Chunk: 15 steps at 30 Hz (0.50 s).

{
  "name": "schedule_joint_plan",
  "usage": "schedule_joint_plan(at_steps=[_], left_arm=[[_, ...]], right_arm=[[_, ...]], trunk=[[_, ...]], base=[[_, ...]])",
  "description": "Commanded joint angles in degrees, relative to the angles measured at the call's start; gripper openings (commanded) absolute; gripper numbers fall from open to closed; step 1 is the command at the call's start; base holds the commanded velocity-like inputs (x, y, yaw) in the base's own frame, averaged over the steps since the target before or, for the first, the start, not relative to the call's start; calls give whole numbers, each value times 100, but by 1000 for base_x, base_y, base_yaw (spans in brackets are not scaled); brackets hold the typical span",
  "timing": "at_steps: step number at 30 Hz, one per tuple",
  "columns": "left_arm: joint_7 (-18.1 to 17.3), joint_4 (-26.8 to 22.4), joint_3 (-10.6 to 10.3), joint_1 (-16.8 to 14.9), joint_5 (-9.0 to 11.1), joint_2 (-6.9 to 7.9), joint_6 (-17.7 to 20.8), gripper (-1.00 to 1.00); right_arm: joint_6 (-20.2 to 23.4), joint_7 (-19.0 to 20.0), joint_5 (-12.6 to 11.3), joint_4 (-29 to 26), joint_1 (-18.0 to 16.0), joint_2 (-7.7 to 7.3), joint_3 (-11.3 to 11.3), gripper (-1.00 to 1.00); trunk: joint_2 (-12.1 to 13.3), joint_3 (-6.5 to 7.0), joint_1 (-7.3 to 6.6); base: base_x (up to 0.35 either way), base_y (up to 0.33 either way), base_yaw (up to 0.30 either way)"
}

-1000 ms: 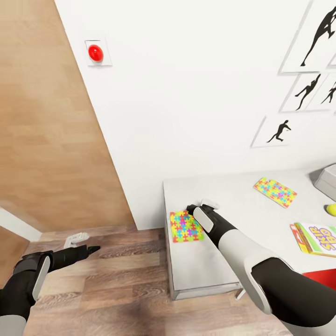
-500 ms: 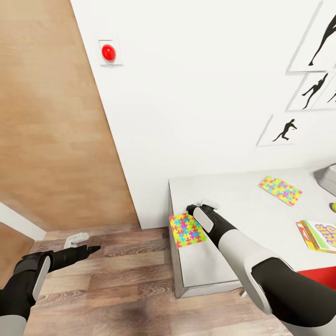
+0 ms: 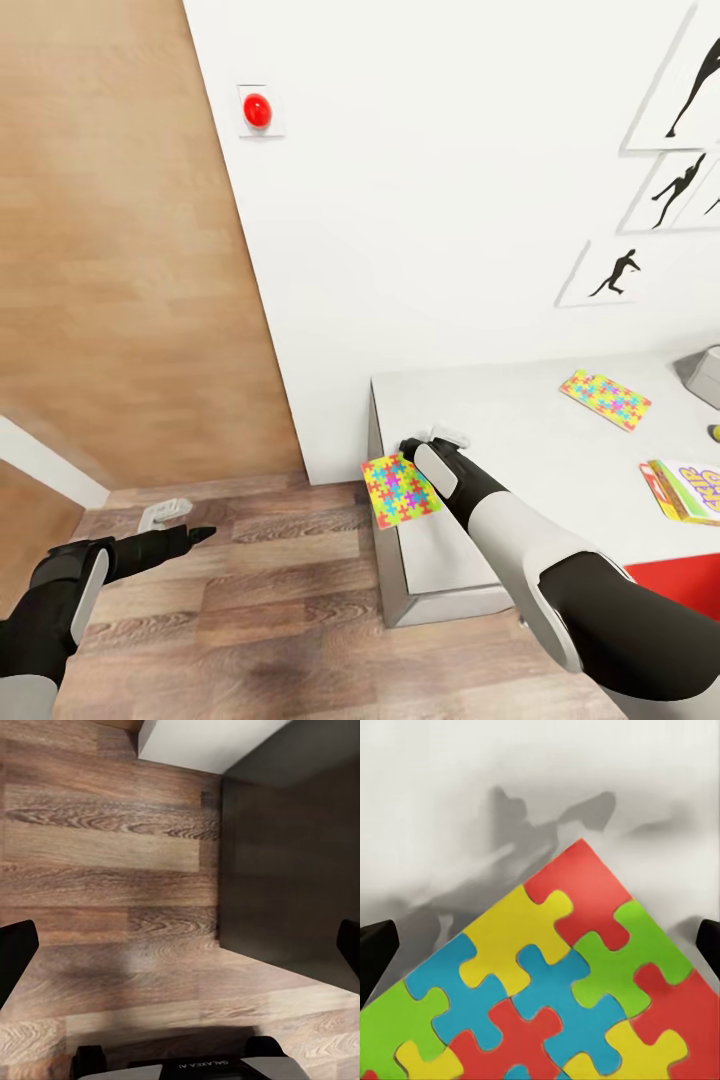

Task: Put all the toys in the child's room - the three board games (two on the bed and one on the table), the two jigsaw puzzles on the table, and the tennis ball on the table - inside the toy box on the table in the child's room.

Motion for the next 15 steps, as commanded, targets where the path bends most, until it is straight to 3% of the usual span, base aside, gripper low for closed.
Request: schedule_joint_plan(at_steps=[1, 15], left_arm=[[-17, -5, 10, -5, 10, -2, 46, 100], [-17, -5, 10, -5, 10, -13, 46, 100]], right_arm=[[33, -47, -122, 5, -1, -5, 12, 100], [33, -47, -122, 5, -1, -8, 4, 100]], trunk=[[-8, -11, 4], [-8, -11, 4]], base=[[-19, 4, 0], [-2, 0, 0]])
